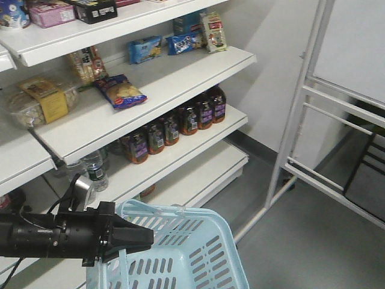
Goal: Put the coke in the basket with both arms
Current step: 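Turn the base toward the shelf holding the red cola can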
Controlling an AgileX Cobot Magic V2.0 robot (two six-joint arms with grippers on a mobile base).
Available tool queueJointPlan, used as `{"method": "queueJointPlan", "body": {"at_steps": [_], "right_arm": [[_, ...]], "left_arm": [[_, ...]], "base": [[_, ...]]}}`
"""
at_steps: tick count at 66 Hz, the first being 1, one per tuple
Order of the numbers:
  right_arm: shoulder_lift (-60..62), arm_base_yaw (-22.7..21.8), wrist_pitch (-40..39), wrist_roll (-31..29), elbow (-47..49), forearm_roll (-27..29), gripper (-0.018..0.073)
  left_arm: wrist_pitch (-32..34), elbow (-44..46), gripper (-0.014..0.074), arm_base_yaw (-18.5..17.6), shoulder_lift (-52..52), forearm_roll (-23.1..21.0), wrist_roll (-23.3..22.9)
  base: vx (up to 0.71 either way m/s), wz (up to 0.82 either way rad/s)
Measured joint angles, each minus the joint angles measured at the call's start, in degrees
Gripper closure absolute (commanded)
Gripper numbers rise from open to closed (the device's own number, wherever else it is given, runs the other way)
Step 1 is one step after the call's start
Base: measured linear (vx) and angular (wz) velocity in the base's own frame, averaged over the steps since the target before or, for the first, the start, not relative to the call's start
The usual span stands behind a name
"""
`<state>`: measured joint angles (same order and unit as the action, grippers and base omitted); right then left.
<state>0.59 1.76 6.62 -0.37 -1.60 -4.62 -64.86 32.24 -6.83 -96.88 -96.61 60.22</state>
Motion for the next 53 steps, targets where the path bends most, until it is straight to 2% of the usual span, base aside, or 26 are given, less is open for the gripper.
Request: {"method": "queueJointPlan", "body": {"at_steps": [53], "right_arm": [[0.00,0.00,0.01,-0.05,0.00,0.00,0.0568]], "left_arm": [[0.00,0.00,0.0602,0.00,0.00,0.00,0.00]], "base": [[0.10,0.42]]}}
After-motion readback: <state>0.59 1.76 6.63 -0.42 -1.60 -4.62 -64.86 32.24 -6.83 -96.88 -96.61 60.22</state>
